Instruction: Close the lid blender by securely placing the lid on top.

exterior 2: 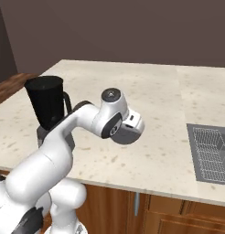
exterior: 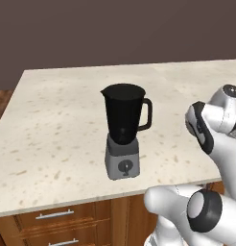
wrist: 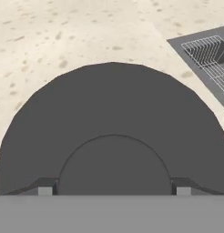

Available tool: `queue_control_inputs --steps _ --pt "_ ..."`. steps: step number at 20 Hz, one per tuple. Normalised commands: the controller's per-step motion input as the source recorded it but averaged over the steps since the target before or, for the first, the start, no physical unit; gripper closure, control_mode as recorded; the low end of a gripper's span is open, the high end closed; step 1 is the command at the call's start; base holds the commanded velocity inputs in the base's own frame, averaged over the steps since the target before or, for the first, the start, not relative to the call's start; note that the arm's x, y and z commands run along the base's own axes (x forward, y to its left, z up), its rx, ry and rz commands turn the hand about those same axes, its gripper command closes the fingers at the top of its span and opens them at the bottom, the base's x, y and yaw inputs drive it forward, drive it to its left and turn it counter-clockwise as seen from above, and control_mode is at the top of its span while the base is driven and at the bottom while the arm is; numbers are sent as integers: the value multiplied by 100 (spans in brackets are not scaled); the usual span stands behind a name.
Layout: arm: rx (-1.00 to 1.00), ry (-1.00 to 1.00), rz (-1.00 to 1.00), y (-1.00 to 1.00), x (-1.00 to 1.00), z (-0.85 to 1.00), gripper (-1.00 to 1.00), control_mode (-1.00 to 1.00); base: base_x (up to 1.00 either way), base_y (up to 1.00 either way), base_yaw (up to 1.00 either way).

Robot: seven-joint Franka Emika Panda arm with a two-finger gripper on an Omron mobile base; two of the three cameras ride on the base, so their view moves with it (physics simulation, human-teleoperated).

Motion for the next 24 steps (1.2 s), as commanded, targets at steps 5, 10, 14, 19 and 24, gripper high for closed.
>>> queue_control_inputs --steps 5,10,14,19,24 --pt "-3 -13 8 7 -2 100 100 -100 0 0 0" --pt "-1 -5 7 19 0 100 100 -100 0 0 0" --pt "0 0 2 27 0 100 100 -100 0 0 0" --pt "0 0 0 34 -9 100 100 -100 0 0 0" --pt "0 0 2 60 -4 79 100 -100 0 0 0"
